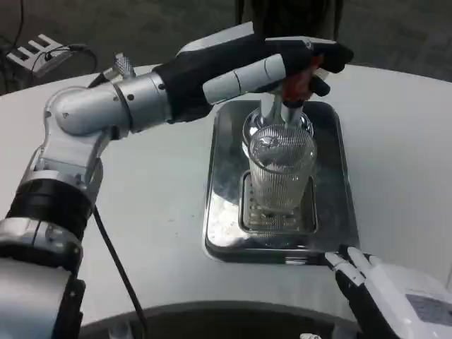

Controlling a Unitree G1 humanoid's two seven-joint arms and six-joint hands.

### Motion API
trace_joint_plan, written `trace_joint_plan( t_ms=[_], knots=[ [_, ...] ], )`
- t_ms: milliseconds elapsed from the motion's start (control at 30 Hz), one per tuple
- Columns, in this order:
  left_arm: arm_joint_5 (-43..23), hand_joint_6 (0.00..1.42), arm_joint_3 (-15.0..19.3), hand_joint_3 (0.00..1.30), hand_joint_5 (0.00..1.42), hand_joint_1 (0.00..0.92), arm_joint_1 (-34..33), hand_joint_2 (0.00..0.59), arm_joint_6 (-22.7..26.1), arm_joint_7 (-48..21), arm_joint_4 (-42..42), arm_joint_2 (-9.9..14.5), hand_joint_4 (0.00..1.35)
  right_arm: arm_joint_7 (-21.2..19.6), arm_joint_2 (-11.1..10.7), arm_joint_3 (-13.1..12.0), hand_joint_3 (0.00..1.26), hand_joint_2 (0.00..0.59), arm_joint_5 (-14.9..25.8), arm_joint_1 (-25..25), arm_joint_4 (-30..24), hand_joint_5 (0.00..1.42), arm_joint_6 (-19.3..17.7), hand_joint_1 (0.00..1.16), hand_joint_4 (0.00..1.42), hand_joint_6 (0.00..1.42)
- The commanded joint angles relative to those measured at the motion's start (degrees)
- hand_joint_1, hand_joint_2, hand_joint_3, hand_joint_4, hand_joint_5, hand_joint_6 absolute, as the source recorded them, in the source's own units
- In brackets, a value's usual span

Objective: Grasp the cup under the faucet to collect the drink, then remove the cup.

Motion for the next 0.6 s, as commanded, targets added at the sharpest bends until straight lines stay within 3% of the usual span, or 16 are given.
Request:
trace_joint_plan(
  t_ms=[33,300,600],
  knots=[
    [3.0,0.22,-2.1,0.18,0.22,0.000,3.0,0.100,-2.8,-0.2,0.6,-0.4,0.11,-0.1,4.1,0.8,0.11,0.444,0.6,1.1,-0.7,0.00,0.7,0.39,0.00,0.11],
    [4.6,0.22,-4.1,0.17,0.21,0.000,3.5,0.100,-6.4,0.9,0.4,-0.1,0.10,-0.8,5.1,0.0,0.11,0.444,3.4,0.4,-0.5,0.00,3.6,0.39,0.00,0.11],
    [6.0,0.21,-5.6,0.17,0.21,0.000,3.9,0.100,-9.3,1.8,0.2,0.2,0.10,-3.6,5.2,-1.7,0.12,0.435,12.1,-3.1,0.5,0.03,9.5,0.38,0.00,0.11]
  ],
)
